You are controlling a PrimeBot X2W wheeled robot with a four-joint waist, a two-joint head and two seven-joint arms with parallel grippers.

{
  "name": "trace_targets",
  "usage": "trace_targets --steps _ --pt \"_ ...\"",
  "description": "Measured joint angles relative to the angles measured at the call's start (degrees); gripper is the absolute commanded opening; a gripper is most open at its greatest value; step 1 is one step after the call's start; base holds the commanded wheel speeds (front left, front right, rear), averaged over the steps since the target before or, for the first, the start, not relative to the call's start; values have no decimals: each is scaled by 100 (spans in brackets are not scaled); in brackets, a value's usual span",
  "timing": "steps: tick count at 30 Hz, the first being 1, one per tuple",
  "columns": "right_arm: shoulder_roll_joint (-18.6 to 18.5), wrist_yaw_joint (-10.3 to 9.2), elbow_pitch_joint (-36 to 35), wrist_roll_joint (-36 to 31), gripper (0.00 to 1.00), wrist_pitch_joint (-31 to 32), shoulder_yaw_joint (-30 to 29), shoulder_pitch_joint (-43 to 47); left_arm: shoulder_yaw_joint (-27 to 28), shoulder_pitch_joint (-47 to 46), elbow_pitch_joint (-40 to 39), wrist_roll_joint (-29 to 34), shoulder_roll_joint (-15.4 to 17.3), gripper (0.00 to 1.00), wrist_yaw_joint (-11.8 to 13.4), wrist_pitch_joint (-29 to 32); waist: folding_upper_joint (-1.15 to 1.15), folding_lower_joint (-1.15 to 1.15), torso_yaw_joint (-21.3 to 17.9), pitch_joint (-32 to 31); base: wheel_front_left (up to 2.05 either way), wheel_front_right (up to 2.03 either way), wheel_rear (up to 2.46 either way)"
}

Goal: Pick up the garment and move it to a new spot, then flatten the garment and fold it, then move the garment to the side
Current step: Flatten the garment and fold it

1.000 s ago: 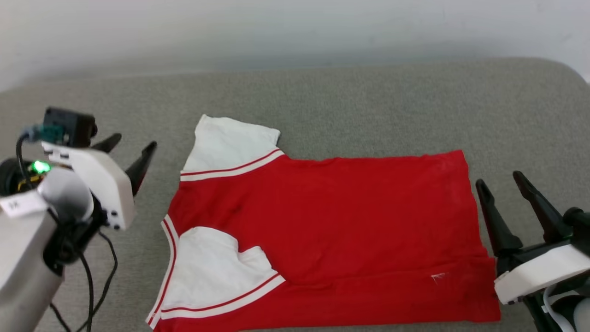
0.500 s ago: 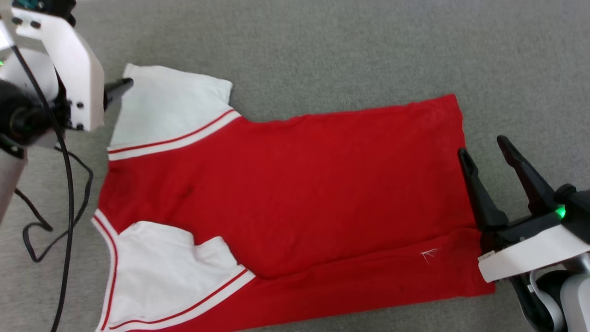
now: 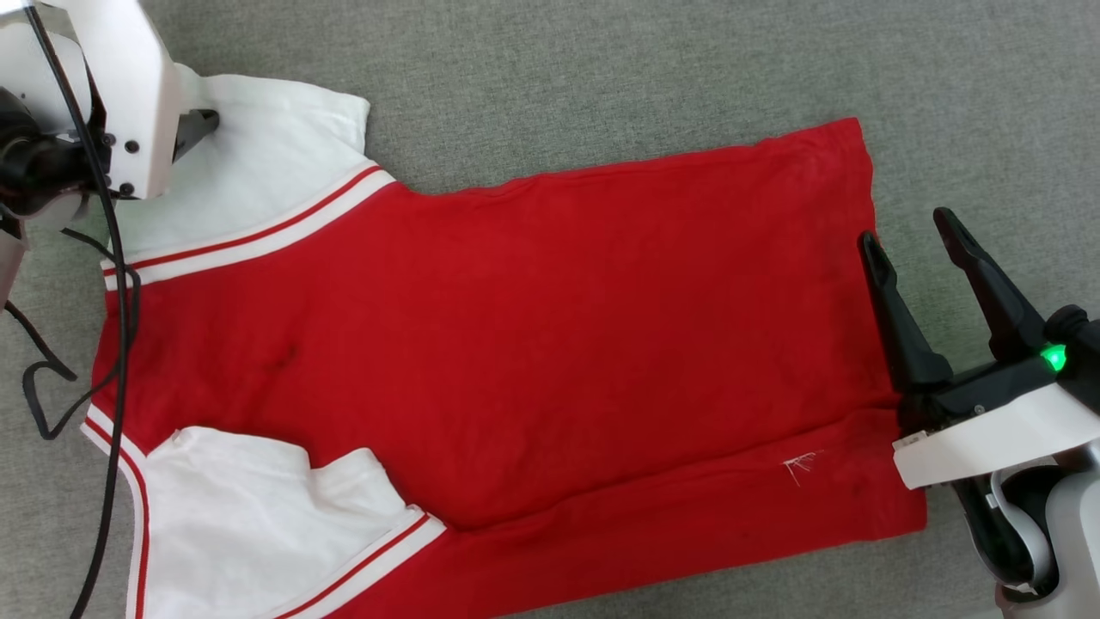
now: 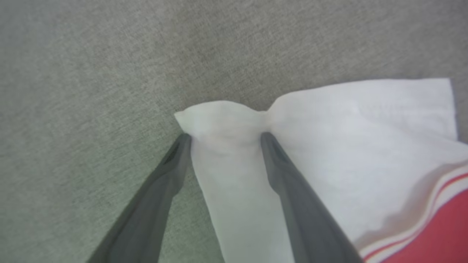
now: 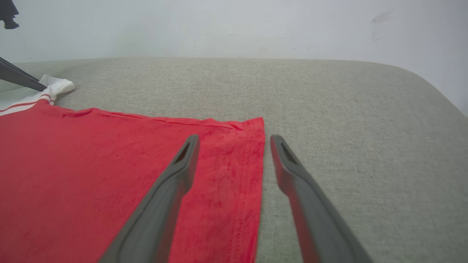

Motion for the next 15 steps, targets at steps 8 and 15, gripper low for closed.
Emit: trace_targets --steps 8,15 --pt "-235 0 -10 18 100 73 -179 -125 -114 176 185 -2 -158 0 -141 -506 0 0 74 -245 0 0 0" --pt "-1071 0 -109 253 100 1121 -210 -569 -233 252 42 -21 -369 0 -245 -1014 0 0 301 -630 0 0 0"
